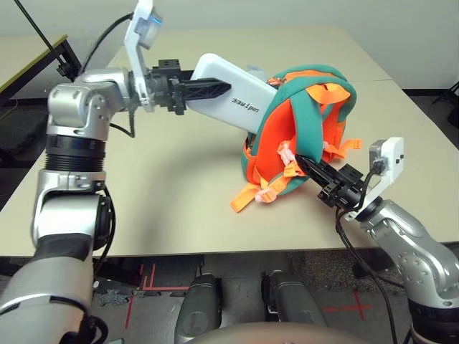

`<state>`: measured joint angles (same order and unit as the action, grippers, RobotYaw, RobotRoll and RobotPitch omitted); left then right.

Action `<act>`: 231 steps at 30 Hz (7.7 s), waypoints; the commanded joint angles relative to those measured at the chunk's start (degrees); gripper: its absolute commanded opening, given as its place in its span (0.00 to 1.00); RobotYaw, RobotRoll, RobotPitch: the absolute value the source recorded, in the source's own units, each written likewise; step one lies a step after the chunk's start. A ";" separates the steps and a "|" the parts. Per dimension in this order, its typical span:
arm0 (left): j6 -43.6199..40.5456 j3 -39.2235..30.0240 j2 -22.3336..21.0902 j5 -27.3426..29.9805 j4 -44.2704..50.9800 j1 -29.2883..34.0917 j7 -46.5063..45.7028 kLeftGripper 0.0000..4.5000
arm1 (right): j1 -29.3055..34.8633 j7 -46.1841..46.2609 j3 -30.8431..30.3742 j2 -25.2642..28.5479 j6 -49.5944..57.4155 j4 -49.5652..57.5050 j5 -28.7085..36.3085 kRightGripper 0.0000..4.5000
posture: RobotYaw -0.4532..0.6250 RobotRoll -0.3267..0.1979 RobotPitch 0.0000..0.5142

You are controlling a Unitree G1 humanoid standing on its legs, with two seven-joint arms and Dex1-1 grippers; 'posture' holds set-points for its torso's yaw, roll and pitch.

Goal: Put the pencil case into the backpack and zip it.

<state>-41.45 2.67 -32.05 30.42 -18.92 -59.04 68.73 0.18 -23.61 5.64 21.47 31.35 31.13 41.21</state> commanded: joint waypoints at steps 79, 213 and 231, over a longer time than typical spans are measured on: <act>15.81 4.53 19.60 -11.58 -6.27 8.94 -14.49 0.00 | -4.22 -1.30 -1.17 0.10 1.32 -0.05 -0.83 0.02 | 0.41 0.62 0.11; -14.30 2.50 0.02 8.88 10.42 11.28 0.07 0.01 | -5.08 -4.98 -2.28 -1.04 -0.14 -3.52 -5.35 0.02 | 0.44 0.62 0.09; -13.43 -2.25 -11.52 7.69 12.08 13.75 -1.46 0.01 | -5.96 -6.09 -2.85 -0.59 0.30 -4.40 -5.32 0.02 | 0.46 0.62 0.10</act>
<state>-54.95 0.84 -42.40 39.06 -7.52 -46.36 67.61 -5.33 -28.55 4.28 20.86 31.40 26.68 35.48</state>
